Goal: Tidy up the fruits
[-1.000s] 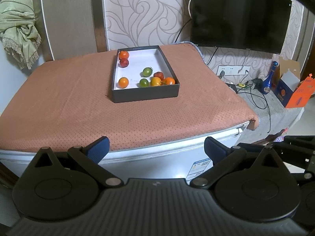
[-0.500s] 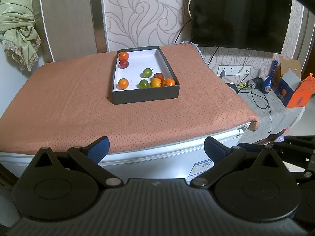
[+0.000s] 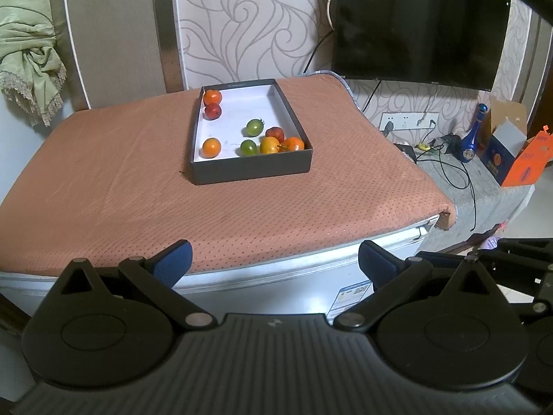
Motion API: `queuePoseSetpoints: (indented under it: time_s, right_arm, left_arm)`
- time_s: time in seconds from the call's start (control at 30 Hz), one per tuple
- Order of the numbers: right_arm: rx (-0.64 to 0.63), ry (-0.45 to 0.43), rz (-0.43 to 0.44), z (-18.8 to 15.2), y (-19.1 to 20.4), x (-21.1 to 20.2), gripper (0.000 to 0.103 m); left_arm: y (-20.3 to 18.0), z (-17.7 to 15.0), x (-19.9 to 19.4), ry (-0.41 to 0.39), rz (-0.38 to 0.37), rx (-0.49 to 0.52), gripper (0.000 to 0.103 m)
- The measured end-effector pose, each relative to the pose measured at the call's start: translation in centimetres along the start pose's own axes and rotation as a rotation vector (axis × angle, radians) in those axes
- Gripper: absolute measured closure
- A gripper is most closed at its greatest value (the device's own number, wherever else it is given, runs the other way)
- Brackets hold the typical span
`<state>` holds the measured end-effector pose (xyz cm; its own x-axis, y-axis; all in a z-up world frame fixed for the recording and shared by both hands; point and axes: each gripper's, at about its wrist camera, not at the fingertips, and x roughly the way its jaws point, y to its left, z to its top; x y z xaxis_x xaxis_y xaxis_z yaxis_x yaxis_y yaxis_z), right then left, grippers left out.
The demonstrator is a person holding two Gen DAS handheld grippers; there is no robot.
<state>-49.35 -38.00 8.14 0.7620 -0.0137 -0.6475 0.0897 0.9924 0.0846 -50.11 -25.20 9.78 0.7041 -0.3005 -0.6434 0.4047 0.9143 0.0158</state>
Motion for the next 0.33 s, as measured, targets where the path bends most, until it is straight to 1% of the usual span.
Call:
queuePoseSetpoints:
  time_s: [0.23,0.33]
  right_arm:
    - [0.005,0.002,0.001,0.07,-0.19,0.12,0.066]
    - [0.009,0.000,0.000,0.14,-0.29,0.15,0.066]
  left_arm:
    - [-0.35,0.05,0.14,-0.003,0.011,-0.003,0.001]
    - [-0.47,0.21,0.32,0.004,-0.001,-0.007,0.001]
